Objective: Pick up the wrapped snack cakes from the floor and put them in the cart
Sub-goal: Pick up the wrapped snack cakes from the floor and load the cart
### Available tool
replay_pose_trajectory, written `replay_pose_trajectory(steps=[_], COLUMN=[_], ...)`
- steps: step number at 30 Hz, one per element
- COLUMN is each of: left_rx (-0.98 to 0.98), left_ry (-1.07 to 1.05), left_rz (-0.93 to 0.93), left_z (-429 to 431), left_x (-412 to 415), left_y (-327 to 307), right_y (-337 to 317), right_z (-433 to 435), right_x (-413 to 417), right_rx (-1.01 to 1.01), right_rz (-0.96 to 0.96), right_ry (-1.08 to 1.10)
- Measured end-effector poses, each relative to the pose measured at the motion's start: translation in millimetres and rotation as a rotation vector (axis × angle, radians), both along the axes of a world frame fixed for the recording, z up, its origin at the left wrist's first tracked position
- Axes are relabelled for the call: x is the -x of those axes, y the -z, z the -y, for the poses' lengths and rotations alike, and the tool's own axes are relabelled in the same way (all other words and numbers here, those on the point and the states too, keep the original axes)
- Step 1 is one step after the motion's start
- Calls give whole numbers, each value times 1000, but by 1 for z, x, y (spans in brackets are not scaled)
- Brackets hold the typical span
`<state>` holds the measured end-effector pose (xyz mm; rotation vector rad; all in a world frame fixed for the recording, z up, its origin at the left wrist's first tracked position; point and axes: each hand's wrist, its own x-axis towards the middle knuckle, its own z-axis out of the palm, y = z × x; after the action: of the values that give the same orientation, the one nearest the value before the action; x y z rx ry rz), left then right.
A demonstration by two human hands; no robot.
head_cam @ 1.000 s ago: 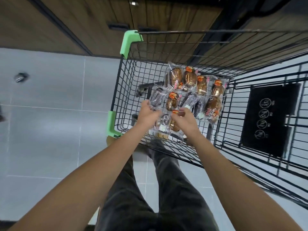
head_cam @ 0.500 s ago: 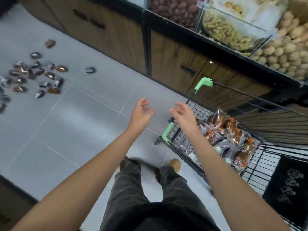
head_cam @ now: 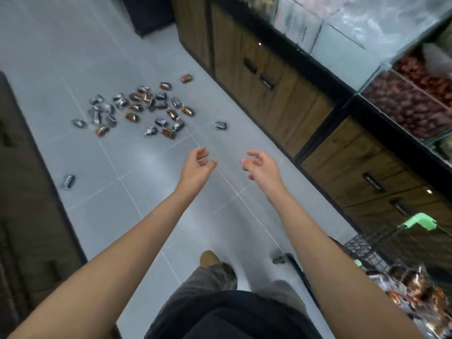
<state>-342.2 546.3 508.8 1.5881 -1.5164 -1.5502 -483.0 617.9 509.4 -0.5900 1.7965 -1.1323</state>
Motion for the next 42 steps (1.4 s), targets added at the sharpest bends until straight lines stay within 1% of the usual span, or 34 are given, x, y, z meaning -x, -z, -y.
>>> replay_pose_trajectory(steps=[6,11,14,18,21,26,29,36,42], left_rx=[45,38,40,31,30,-32,-50,-85,-103], left_ry=[-62,-115,-112,-129,-143,-141,-184,-208,-157], left_rz=[0,1,26,61,79,110,107,118,193], left_z=[72,123,161,230,290,386,438,535,622], left_x=[-64,-90,-101,-110,-110,-103,-100,-114,-140], left_y=[-11,-6,-1,7,11,14,17,37,81], right_y=[-8,-9,-4,8,15,24,32,47,83], right_z=[89,154,201,275,340,444,497,596,673], right_x=[-56,-79,-86,-91,-91,-85,-82,-88,-102], right_rx=[31,37,43,31,33,-5,-46,-129,-193], right_rz=[-15,-12,-19,-55,-41,-35,-35,-46,-30], right_ry=[-132,-208,-237,-297,-317,-339,-375,-419,-399])
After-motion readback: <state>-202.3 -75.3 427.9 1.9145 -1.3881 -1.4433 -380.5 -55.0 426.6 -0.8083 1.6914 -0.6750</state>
